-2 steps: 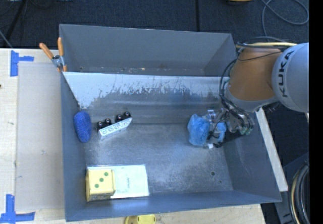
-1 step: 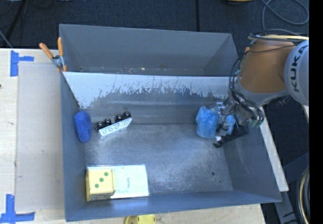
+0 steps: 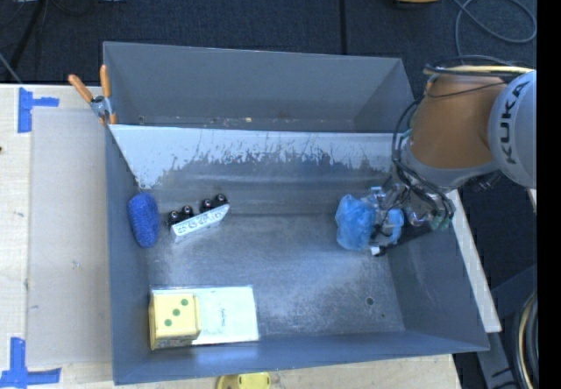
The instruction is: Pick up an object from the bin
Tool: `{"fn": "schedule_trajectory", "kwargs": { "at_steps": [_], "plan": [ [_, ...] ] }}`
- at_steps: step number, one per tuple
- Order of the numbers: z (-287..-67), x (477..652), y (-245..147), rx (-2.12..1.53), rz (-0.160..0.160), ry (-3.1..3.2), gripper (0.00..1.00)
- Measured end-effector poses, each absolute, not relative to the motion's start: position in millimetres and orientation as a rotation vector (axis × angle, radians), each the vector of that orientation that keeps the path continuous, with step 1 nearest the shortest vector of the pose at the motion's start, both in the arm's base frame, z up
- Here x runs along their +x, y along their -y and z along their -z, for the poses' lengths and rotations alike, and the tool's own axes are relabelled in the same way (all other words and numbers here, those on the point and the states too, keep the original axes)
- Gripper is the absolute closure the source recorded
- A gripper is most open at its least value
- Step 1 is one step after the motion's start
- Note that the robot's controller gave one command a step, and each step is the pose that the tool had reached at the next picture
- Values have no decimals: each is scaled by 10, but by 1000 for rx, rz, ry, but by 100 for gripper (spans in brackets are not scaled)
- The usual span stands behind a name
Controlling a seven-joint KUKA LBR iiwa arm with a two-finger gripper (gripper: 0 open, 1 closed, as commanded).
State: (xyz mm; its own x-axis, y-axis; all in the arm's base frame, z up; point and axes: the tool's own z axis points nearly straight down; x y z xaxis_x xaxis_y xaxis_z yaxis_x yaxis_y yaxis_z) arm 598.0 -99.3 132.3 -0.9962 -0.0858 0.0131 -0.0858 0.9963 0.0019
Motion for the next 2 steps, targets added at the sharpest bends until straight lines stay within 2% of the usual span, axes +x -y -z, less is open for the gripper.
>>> {"fn": "schedule_trajectory", "kwargs": {
  "at_steps": [1,2],
  "plan": [
    [-1948,6040,930,170,5,3135,100],
    [-1892,6087,1033,201,-5,3152,100]
  ]
}}
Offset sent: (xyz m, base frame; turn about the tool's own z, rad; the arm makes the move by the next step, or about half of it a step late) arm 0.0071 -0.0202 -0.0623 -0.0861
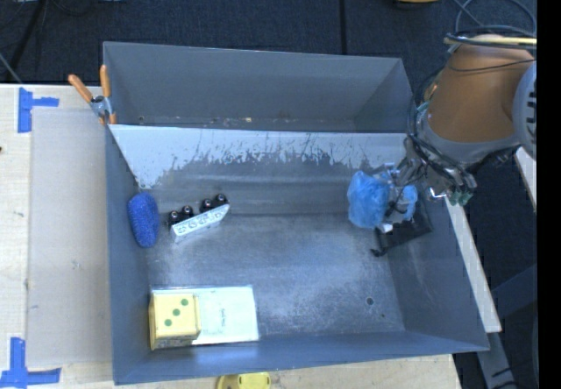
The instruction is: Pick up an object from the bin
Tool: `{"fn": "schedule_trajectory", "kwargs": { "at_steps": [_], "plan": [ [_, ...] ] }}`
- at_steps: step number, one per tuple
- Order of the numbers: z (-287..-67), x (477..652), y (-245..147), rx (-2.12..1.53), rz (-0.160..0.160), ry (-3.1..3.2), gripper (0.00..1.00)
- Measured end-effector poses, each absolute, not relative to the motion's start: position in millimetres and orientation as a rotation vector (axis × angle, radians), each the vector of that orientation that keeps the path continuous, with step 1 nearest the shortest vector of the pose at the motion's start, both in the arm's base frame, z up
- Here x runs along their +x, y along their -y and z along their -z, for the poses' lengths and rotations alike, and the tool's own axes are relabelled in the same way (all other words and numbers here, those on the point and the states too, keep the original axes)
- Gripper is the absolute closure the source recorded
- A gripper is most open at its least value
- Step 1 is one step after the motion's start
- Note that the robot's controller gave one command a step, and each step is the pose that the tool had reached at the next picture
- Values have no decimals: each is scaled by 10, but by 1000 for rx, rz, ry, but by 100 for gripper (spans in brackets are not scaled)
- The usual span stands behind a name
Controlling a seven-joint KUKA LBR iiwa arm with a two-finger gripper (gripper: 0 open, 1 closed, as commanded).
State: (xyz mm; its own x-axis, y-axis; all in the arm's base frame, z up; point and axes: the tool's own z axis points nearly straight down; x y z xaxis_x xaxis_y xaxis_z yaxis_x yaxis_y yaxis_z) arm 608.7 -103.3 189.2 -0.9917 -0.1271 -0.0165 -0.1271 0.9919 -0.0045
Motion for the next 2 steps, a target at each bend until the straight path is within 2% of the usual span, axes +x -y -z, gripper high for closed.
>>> {"fn": "schedule_trajectory", "kwargs": {
  "at_steps": [1,2],
  "plan": [
    [-1905,5981,1148,-229,-9,-3148,100],
    [-2648,5975,1142,-192,-2,-3137,100]
  ]
}}
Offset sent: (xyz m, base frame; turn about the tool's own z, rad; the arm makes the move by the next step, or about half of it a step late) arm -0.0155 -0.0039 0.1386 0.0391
